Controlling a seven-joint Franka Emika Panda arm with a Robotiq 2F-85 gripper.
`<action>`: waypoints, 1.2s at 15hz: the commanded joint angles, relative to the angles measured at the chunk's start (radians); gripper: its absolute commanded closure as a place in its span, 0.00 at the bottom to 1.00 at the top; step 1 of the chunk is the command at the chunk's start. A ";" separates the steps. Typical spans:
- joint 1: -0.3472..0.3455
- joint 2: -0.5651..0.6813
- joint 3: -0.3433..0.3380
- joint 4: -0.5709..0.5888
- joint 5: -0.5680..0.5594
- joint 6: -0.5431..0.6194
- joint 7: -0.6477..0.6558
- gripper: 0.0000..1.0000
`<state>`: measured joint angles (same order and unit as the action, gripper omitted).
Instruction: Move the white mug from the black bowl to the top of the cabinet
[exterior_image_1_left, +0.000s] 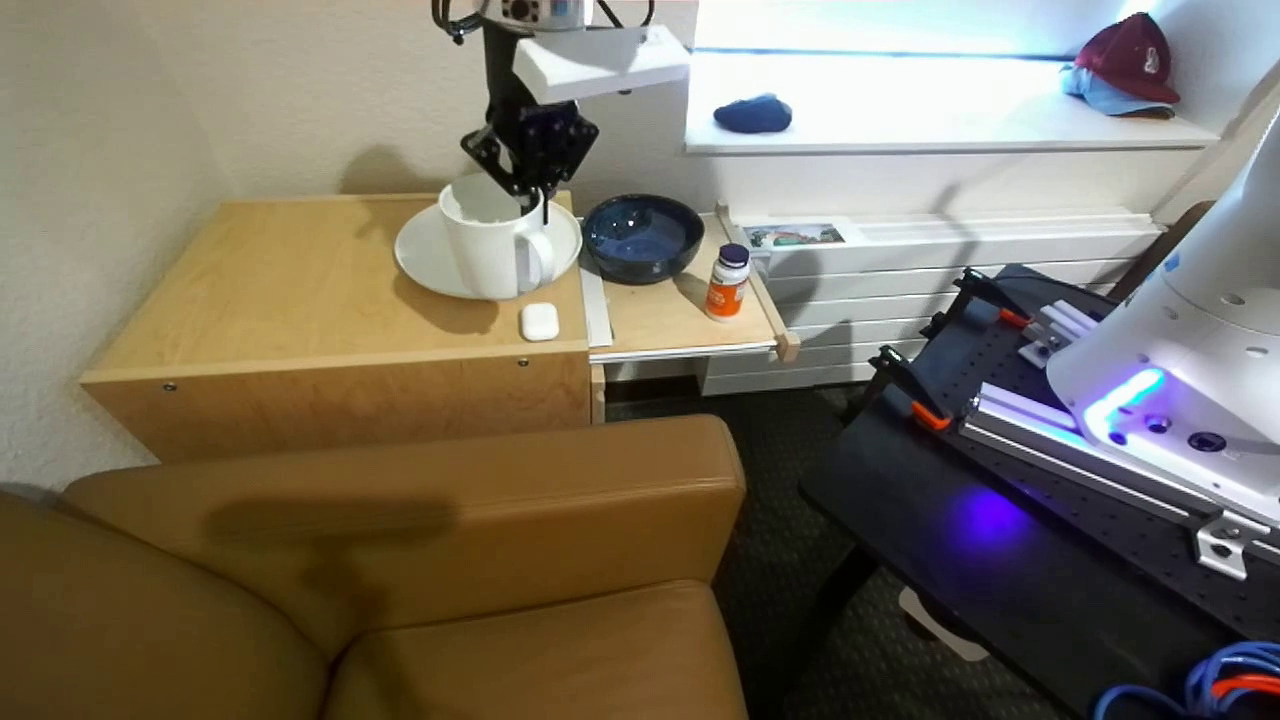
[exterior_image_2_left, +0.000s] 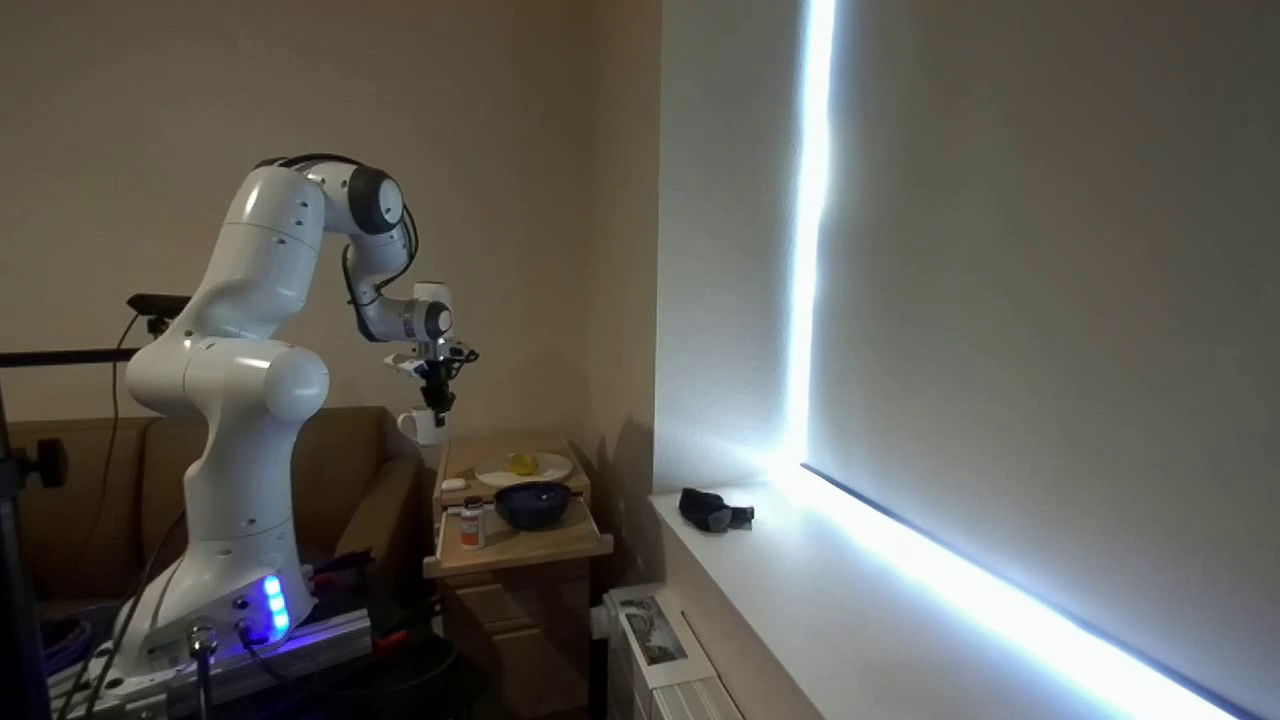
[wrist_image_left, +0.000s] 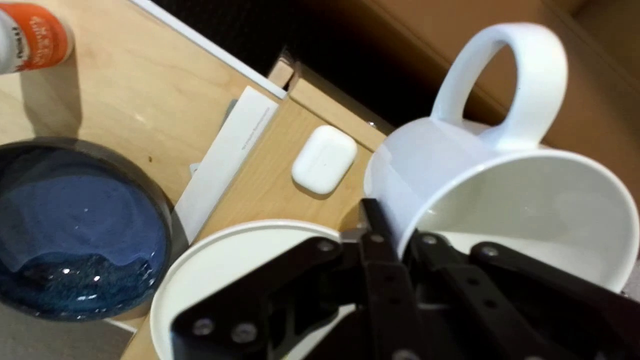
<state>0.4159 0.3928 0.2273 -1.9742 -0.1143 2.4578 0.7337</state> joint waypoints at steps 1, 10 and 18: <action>0.072 0.145 -0.061 0.205 0.012 -0.027 0.154 0.99; 0.165 0.266 -0.140 0.352 -0.063 -0.025 0.334 0.99; 0.189 0.486 -0.184 0.619 0.051 -0.059 0.550 0.99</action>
<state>0.5856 0.7962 0.0690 -1.4767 -0.0814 2.4372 1.2124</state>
